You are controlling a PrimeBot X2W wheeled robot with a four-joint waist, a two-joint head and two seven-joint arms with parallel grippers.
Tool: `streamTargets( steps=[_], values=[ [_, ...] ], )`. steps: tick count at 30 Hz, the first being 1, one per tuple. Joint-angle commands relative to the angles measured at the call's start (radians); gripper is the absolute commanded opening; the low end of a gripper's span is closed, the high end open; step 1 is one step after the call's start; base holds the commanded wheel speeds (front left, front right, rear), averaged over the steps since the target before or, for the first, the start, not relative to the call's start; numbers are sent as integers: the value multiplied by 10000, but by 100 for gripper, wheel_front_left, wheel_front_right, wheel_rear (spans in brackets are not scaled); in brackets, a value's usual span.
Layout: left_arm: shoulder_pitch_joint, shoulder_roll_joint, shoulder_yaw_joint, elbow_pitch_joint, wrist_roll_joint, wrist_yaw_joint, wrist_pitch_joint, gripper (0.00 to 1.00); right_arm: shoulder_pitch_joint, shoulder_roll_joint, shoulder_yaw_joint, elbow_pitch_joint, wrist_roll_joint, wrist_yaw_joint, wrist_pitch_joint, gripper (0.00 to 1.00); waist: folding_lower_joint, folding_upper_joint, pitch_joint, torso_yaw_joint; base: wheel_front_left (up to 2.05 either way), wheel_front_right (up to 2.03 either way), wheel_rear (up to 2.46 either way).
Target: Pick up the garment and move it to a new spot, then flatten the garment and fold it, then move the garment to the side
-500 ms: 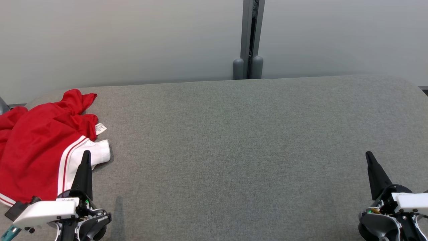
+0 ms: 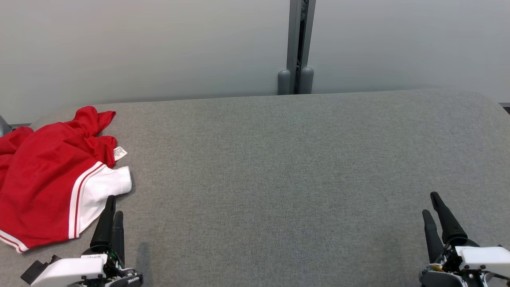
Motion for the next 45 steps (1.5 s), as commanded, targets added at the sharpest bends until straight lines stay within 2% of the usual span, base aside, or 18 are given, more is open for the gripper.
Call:
streamTargets(
  steps=[1,10,18,30,45],
  values=[
    [-303,105,-94,-250,81,5,-151,100,-233,-83,91,-341,-114,10,-162,100,0,0,0,2,0,0,0],
    [-412,126,-291,-542,549,64,-574,100,-292,-178,432,-898,-474,12,-606,100,0,0,0,-3,0,0,0],
    [-474,140,-448,-835,1312,186,-875,100,-355,-346,688,-1216,-1234,12,-920,100,0,0,4,-13,0,0,0],
    [-488,162,-783,-1153,4058,718,-1345,100,-414,-414,954,-1779,-3191,14,-1390,100,0,0,15,6,0,0,0],
    [-563,225,-1204,-1044,7722,1349,-1885,100,-501,-692,1376,-2078,-6459,16,-1928,100,0,0,8,26,0,0,0]
  ],
)
